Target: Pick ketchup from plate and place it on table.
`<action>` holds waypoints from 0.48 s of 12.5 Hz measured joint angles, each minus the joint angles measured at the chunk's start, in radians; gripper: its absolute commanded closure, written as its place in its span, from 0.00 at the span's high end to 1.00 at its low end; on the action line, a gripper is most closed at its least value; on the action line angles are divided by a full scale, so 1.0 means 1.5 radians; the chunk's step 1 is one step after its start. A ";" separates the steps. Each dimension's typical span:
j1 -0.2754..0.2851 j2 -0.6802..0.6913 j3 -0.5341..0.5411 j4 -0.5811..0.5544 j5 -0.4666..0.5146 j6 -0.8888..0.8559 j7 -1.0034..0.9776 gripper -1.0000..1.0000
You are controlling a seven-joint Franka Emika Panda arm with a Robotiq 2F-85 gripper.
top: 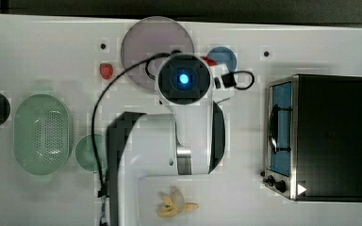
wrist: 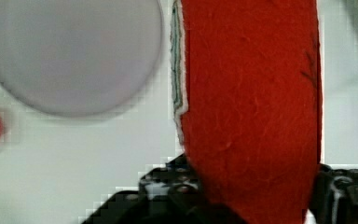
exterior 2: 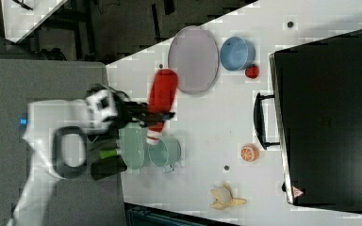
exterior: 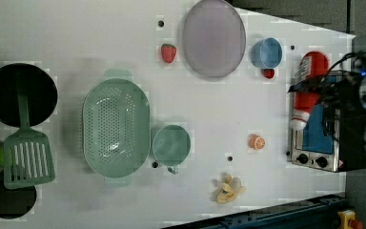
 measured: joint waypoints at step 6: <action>-0.018 0.071 -0.021 -0.173 0.031 0.220 0.013 0.60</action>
